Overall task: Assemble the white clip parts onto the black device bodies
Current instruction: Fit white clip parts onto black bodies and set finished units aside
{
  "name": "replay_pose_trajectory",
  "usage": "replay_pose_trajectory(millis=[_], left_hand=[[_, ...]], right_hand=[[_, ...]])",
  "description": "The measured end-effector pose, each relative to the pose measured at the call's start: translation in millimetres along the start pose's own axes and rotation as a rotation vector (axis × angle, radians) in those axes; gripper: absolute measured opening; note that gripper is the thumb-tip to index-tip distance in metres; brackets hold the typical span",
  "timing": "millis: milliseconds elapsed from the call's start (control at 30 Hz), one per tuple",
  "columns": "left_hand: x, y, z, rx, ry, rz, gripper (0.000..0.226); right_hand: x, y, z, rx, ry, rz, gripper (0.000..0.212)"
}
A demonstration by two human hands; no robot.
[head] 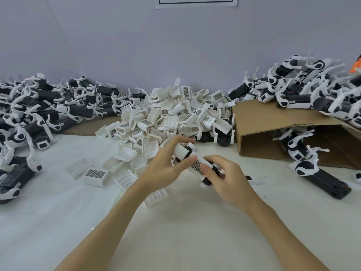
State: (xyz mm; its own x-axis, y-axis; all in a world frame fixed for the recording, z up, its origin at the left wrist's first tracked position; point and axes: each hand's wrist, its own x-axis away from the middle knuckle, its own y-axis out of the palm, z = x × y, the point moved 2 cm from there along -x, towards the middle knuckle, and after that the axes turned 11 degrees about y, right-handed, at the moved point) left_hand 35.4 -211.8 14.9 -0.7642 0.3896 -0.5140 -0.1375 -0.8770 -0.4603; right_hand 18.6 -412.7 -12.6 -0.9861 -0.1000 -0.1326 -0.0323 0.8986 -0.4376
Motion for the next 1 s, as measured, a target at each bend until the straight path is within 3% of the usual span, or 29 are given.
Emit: replay_pose_trajectory(millis=[167, 267, 367, 467, 533, 600, 700, 767, 933, 1000], left_hand=[[-3.2, 2.8, 6.9, -0.041, 0.041, 0.057, 0.035], [-3.7, -1.9, 1.6, -0.166, 0.002, -0.041, 0.047], [-0.6, -12.8, -3.3, 0.044, -0.095, -0.193, 0.054], [-0.3, -8.5, -3.8, 0.229, -0.100, -0.161, 0.044], [-2.1, -3.3, -2.5, 0.250, -0.142, -0.027, 0.043], [-3.6, -0.4, -5.3, 0.203, -0.203, 0.088, 0.050], [-2.4, 5.3, -8.2, 0.197, -0.273, 0.136, 0.058], [-1.1, 11.1, -6.6, 0.160, -0.265, 0.101, 0.057], [-2.0, 13.2, 0.5, -0.272, 0.155, 0.002, 0.050], [-1.5, 13.2, 2.1, -0.373, 0.217, -0.002, 0.040]], right_hand=[[-1.9, -7.6, -3.9, -0.013, -0.068, 0.032, 0.018], [-2.5, -13.2, -2.0, -0.190, 0.041, -0.058, 0.023], [-3.6, -16.8, -2.8, -0.495, 0.212, -0.169, 0.022], [-3.7, -16.0, -0.9, -0.607, 0.315, -0.248, 0.030], [-3.9, -14.6, -0.6, -0.495, 0.257, -0.205, 0.035], [-3.0, -16.1, -2.0, -0.238, 0.071, -0.047, 0.032], [0.6, -9.1, -2.6, 0.205, -0.197, 0.145, 0.043], [1.5, -2.4, -2.3, 0.339, -0.225, 0.261, 0.045], [1.6, 0.5, -4.2, 0.532, -0.305, 0.389, 0.043], [1.9, 0.5, -5.1, 0.574, -0.320, 0.387, 0.042]])
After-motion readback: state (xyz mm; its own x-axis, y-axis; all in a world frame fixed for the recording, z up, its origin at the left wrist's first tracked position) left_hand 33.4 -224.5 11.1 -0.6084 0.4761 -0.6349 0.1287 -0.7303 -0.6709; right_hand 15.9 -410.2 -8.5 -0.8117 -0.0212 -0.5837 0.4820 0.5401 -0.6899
